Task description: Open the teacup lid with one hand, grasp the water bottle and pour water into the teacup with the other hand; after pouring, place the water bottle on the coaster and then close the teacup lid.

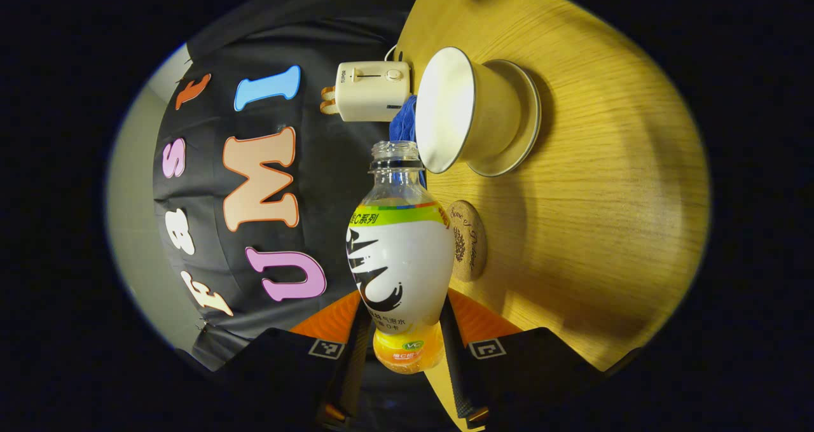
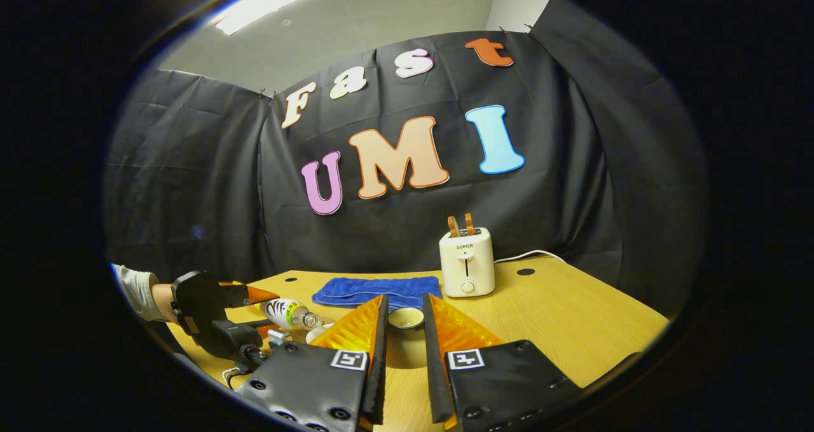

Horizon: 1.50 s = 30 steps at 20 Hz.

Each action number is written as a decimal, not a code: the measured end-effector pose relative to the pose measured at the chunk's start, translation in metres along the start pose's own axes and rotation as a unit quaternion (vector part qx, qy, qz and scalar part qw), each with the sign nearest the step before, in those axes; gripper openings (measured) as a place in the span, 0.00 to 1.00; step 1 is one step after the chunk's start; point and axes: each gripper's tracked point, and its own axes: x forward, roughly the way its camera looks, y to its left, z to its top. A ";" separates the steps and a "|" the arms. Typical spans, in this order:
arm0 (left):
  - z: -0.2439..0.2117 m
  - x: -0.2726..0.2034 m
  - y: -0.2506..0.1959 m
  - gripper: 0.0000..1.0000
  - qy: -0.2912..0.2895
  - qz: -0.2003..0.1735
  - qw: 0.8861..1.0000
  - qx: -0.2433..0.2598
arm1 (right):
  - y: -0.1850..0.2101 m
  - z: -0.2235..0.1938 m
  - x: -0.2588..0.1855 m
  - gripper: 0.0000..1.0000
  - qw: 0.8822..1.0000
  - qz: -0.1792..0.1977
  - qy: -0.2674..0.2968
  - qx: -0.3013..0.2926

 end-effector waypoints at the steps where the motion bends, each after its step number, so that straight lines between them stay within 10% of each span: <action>1: -0.001 0.000 0.001 0.55 0.001 0.001 1.000 0.013 | -0.001 0.000 0.001 0.31 1.000 0.000 0.000 0.000; 30: 0.004 -0.016 0.034 0.56 0.032 0.001 0.980 0.194 | 0.004 -0.003 0.001 0.31 1.000 0.003 0.004 -0.012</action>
